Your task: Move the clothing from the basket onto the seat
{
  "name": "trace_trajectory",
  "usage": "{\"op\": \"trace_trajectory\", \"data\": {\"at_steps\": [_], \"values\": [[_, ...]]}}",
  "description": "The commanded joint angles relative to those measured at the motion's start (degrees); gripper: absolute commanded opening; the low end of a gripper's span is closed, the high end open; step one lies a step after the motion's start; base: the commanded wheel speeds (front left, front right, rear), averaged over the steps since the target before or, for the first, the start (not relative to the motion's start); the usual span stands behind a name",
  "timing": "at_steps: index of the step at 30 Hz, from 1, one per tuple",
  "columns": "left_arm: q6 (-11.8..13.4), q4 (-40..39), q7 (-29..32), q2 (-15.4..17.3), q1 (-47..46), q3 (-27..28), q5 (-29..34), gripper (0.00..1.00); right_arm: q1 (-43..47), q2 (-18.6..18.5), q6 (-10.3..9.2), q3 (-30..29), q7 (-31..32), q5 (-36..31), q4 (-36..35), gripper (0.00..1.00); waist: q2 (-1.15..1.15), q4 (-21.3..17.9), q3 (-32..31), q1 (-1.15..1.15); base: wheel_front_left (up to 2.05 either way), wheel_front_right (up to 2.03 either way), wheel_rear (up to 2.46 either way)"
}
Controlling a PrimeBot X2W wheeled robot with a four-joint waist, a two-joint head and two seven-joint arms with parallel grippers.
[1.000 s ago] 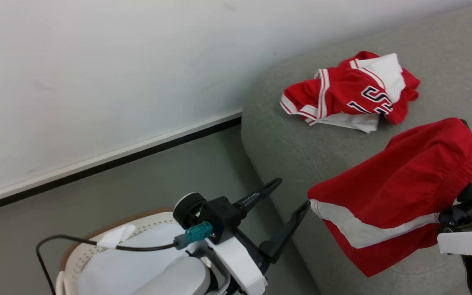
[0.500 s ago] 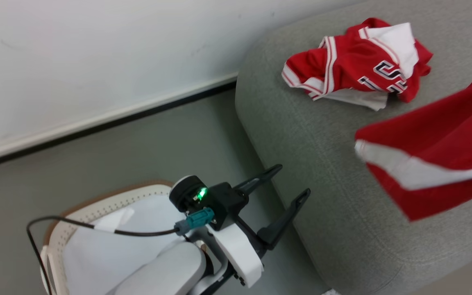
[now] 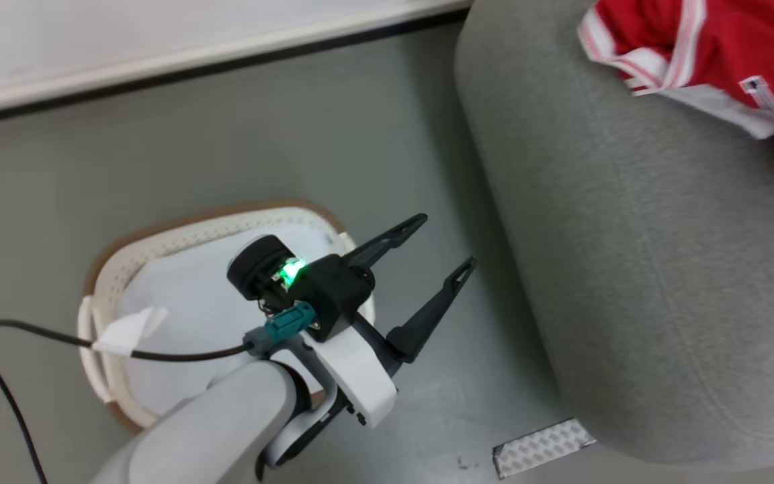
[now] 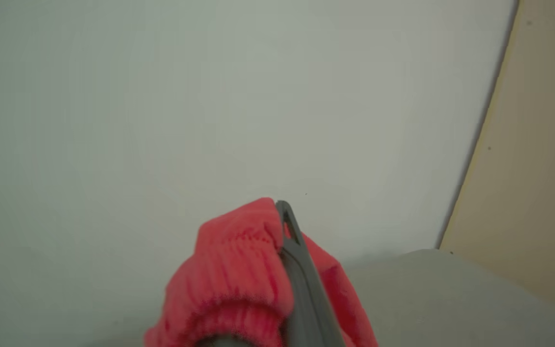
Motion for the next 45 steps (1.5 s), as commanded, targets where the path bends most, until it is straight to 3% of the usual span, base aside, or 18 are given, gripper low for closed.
{"op": "trace_trajectory", "data": {"at_steps": [1,8,12,13,14,15,16,28,35,42,45], "values": [[0.10,-0.51,-0.12,0.35,-0.46,0.27,0.34,1.00,-1.76,-0.40,-0.10,1.15,0.62,-1.29,3.04,0.00,0.00,2.94,2.83,-0.02,0.00,0.00,0.00],[0.83,-0.73,-1.46,-0.40,-1.13,0.73,0.29,1.00,-8.57,-4.08,-0.11,9.27,9.96,-5.54,20.12,0.00,0.00,6.29,4.98,-0.02,0.00,0.00,0.00],[1.02,0.02,-2.38,-0.33,-0.97,0.89,0.01,1.00,-10.69,-3.52,-0.12,12.56,16.20,-4.74,26.01,0.00,0.00,6.82,4.97,-0.02,0.00,0.00,0.00],[1.03,0.27,-2.40,-0.28,-0.85,0.95,-0.07,1.00,-10.76,-3.41,-0.12,13.40,17.07,-4.47,26.78,0.10,0.00,6.79,4.81,-0.02,0.00,0.00,0.00],[1.08,0.47,-2.60,-0.25,-0.73,0.95,-0.16,1.00,-10.62,-3.33,-0.12,14.14,17.77,-4.23,27.37,0.37,0.00,6.71,4.62,-0.02,0.00,0.00,0.00],[1.17,0.78,-2.76,-0.24,-0.58,0.96,-0.32,1.00,-10.53,-2.96,-0.12,15.28,18.64,-3.72,27.83,0.84,0.00,6.59,4.35,-0.02,0.00,0.00,0.00],[1.22,0.99,-2.90,-0.25,-0.47,0.99,-0.47,1.00,-10.31,-2.60,-0.12,16.22,19.50,-3.19,28.18,1.00,0.00,6.47,4.06,-0.02,0.00,0.00,0.00],[1.70,4.36,-5.68,-0.60,2.94,1.29,-2.62,1.00,-3.94,-4.85,-0.12,28.68,28.63,4.08,23.93,1.00,0.00,4.05,-6.41,-0.02,0.00,0.00,0.00],[3.23,5.90,-8.21,-0.03,6.41,3.32,-5.49,1.00,1.59,-10.42,-0.12,34.11,33.48,7.73,12.33,1.00,0.00,3.77,-14.77,-0.02,0.00,0.00,0.00],[5.36,5.99,-9.97,0.84,9.12,6.29,-7.35,1.00,6.72,-14.04,-0.11,32.96,34.61,10.90,-1.17,1.00,0.00,5.32,-19.67,-0.02,0.00,0.00,0.00],[6.98,5.89,-10.76,2.03,10.73,8.78,-8.86,1.00,8.92,-13.78,-0.11,30.48,33.13,11.32,-8.32,1.00,0.00,6.20,-21.22,-0.02,0.00,0.00,0.00]]}}
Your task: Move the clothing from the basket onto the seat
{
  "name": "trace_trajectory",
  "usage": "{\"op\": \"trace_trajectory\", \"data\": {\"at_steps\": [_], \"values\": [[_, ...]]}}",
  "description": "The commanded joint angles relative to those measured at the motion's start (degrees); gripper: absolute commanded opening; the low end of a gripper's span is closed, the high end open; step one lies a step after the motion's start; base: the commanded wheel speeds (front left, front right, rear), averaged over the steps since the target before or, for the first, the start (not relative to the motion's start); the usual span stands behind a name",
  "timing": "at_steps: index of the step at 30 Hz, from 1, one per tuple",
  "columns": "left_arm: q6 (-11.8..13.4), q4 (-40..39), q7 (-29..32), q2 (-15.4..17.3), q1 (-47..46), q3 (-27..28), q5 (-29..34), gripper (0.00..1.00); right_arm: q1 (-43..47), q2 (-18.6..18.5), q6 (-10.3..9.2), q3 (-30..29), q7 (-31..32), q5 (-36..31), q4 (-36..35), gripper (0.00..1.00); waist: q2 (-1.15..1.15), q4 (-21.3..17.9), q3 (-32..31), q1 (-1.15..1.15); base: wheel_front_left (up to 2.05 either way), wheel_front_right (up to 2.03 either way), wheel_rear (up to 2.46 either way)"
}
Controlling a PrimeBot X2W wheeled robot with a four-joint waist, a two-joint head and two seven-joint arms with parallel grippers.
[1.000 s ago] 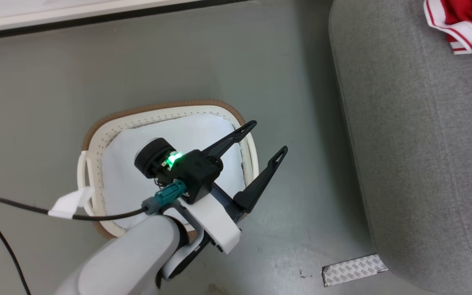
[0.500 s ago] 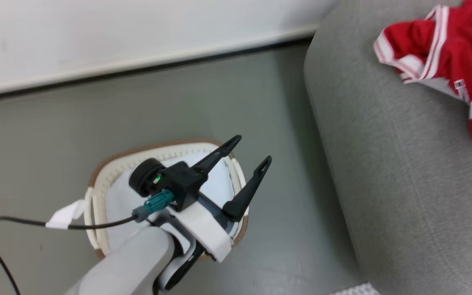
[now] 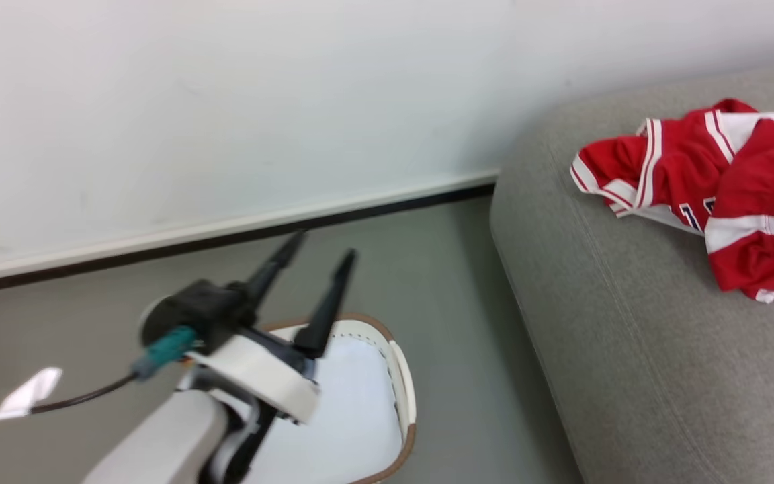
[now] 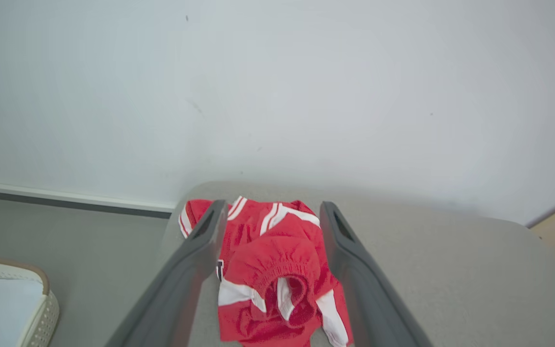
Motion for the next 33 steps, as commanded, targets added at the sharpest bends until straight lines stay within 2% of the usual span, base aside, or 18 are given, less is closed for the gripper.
{"op": "trace_trajectory", "data": {"at_steps": [1,5,8,14,18,23,27,33], "values": [[0.46,0.09,-0.65,0.75,1.00,0.75,-1.07,1.00,1.24,0.55,-0.12,-0.67,-0.61,-0.22,-0.77,1.00,0.00,1.23,-1.35,0.02,0.00,0.00,0.00],[2.69,0.29,-1.50,1.87,3.29,4.66,-2.31,1.00,4.57,4.47,-0.13,-5.98,-4.84,-2.46,-7.36,1.00,0.00,2.82,-2.44,0.02,0.00,0.00,0.00],[4.06,1.28,-1.95,1.90,5.07,7.16,-3.17,1.00,8.70,8.88,-0.13,-10.51,-8.72,-5.19,-10.40,1.00,0.00,4.35,-3.28,0.02,0.00,0.00,0.00],[4.38,3.93,-2.31,0.29,10.19,11.76,-4.71,1.00,20.94,19.13,-0.12,-18.44,-14.46,-13.81,-17.36,1.00,0.00,7.10,-5.25,0.02,0.00,0.00,0.00],[4.32,5.58,-2.35,-1.58,14.88,16.45,-3.26,1.00,29.02,26.79,-0.12,-19.23,-18.28,-16.38,-21.29,1.00,0.00,7.68,-6.56,0.02,0.00,0.00,0.00],[2.49,6.73,-2.34,-4.93,18.97,22.03,-0.27,1.00,35.64,32.15,-0.12,-16.63,-24.53,-16.53,-19.82,1.00,0.00,7.80,-7.05,0.02,0.00,0.00,0.00],[1.36,7.30,-2.34,-7.05,21.68,25.25,4.67,1.00,37.71,34.10,-0.12,-14.32,-30.99,-14.60,-15.30,1.00,0.00,7.42,-6.97,0.02,0.00,0.00,0.00],[-1.25,7.09,-2.35,-10.43,23.23,29.54,11.49,1.00,37.59,32.10,-0.12,-8.42,-38.21,-14.69,-6.18,1.00,0.00,7.64,-7.19,0.02,0.00,0.00,0.00]]}}
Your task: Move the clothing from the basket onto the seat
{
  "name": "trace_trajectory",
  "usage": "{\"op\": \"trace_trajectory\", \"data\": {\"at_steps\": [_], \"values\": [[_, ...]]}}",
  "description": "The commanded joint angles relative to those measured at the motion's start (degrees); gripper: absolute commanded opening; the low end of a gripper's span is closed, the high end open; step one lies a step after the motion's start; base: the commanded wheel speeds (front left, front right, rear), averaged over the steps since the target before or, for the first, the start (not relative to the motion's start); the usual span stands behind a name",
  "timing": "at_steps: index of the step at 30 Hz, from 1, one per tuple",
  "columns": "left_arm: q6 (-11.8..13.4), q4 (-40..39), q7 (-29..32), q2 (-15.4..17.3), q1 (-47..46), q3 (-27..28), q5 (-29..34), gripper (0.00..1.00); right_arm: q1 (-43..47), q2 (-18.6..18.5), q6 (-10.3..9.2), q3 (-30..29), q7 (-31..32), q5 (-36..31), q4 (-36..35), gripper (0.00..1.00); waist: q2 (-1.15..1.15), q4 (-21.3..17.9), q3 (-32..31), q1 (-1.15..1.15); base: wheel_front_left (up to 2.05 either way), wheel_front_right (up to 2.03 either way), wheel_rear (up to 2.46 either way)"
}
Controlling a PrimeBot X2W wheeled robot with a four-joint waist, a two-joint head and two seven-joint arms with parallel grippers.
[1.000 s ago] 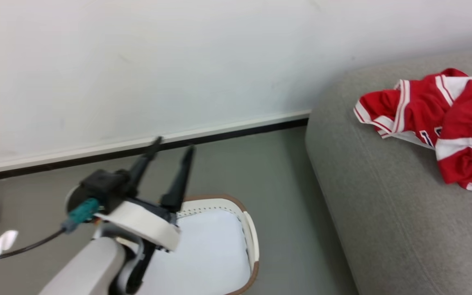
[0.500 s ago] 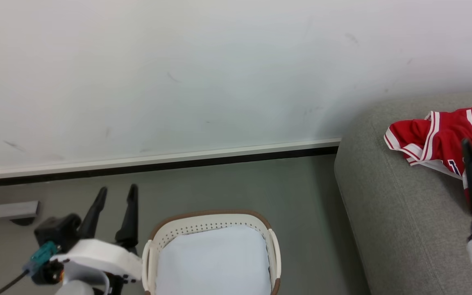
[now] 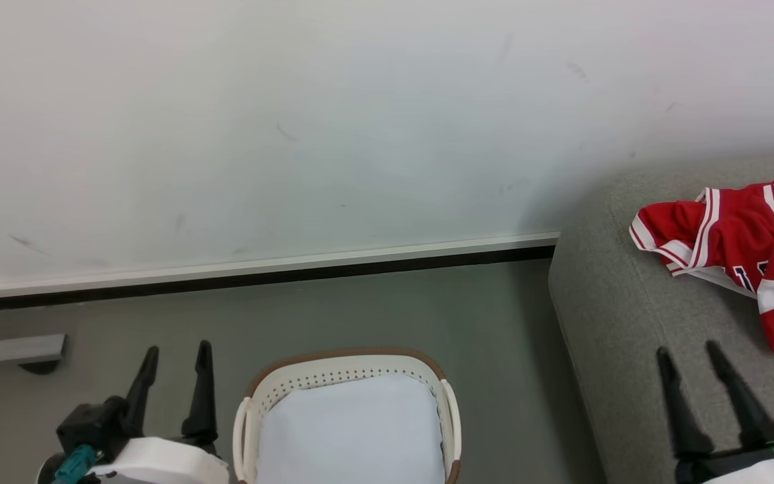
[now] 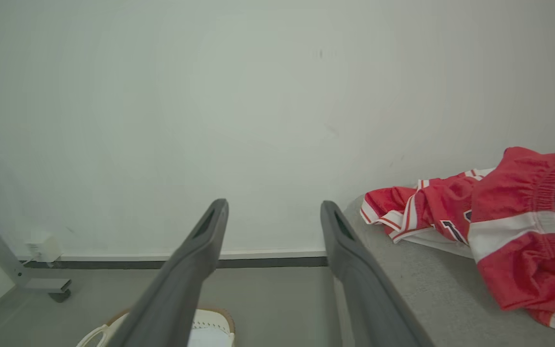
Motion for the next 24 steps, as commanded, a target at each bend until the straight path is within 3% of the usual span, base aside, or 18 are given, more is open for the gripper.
{"op": "trace_trajectory", "data": {"at_steps": [1,10,23,24], "values": [[-0.55,-0.04,-0.01,-0.52,0.83,0.71,1.22,1.00,-0.36,-0.63,-0.12,1.05,-0.75,0.29,1.14,1.00,0.00,0.08,-0.08,0.00,0.00,0.00,0.00],[-5.27,2.95,-0.01,-4.86,0.69,5.25,6.63,1.00,-3.79,0.10,-0.12,5.73,-3.99,0.79,8.76,1.00,0.00,0.00,-0.16,0.00,0.00,0.00,0.00],[-8.98,5.20,-0.01,-7.78,-0.07,9.36,10.38,1.00,-5.89,1.30,-0.12,5.17,-4.50,-0.09,10.57,1.00,0.00,0.05,0.09,0.00,0.00,0.00,0.00],[-9.00,5.25,0.00,-7.99,0.27,9.44,9.74,0.00,-5.53,1.33,0.00,5.36,-4.24,0.33,10.63,0.00,0.00,0.05,0.10,0.00,0.00,0.00,0.00]]}}
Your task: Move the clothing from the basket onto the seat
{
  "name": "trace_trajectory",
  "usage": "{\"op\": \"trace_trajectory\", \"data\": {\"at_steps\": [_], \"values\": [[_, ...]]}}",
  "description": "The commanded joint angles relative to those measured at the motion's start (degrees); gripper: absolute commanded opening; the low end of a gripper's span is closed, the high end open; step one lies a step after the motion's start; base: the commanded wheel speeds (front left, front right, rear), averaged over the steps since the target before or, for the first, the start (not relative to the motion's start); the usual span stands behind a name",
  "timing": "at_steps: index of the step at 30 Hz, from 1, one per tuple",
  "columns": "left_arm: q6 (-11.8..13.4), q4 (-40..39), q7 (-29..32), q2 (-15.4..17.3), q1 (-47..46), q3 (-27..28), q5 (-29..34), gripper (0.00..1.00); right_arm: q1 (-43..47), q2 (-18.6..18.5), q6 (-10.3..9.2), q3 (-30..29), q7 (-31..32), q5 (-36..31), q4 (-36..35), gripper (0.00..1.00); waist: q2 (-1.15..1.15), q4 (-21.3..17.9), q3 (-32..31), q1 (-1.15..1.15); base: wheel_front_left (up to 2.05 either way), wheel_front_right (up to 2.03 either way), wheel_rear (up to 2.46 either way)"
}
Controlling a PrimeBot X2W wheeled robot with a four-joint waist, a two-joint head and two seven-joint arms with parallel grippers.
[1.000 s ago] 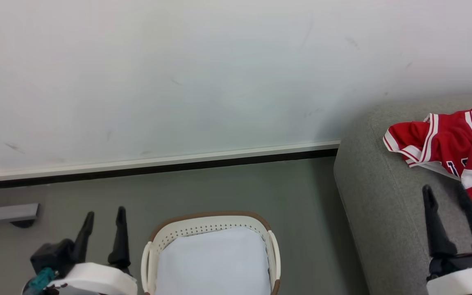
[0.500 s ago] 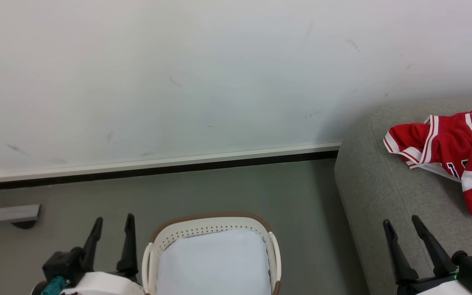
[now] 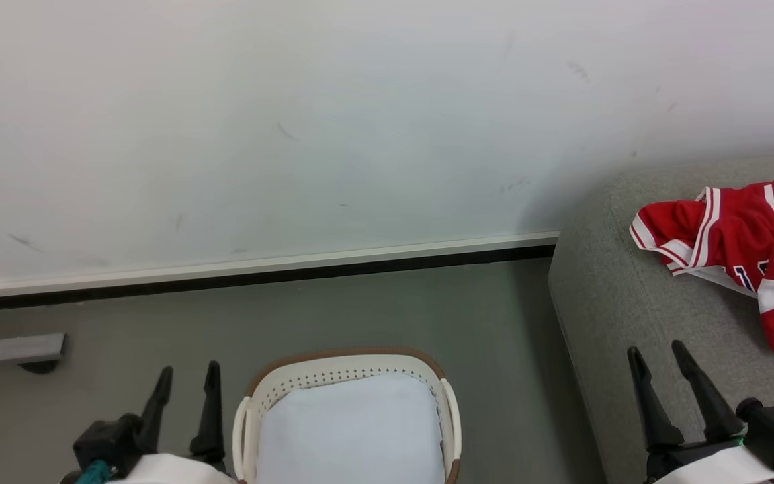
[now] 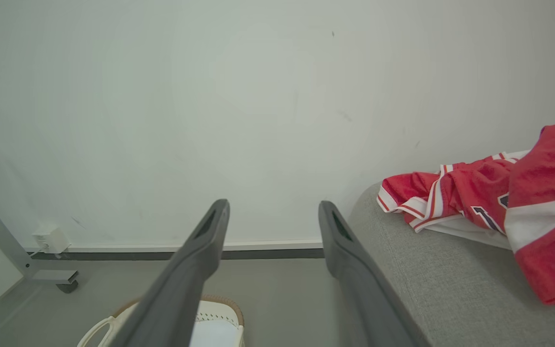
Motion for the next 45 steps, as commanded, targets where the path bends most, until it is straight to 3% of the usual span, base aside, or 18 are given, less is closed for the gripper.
{"op": "trace_trajectory", "data": {"at_steps": [1,45], "values": [[-0.01,0.32,0.05,-0.08,0.06,0.04,-0.08,0.00,0.07,0.10,0.01,0.06,0.03,0.07,0.22,0.00,0.00,0.00,0.00,0.00,0.00,0.00,0.00],[-2.17,-1.51,10.52,-0.99,0.07,3.54,-37.89,0.00,0.94,3.84,-0.04,-8.46,9.82,32.25,-0.74,0.00,0.00,1.23,-0.68,0.00,0.00,0.00,0.00]]}}
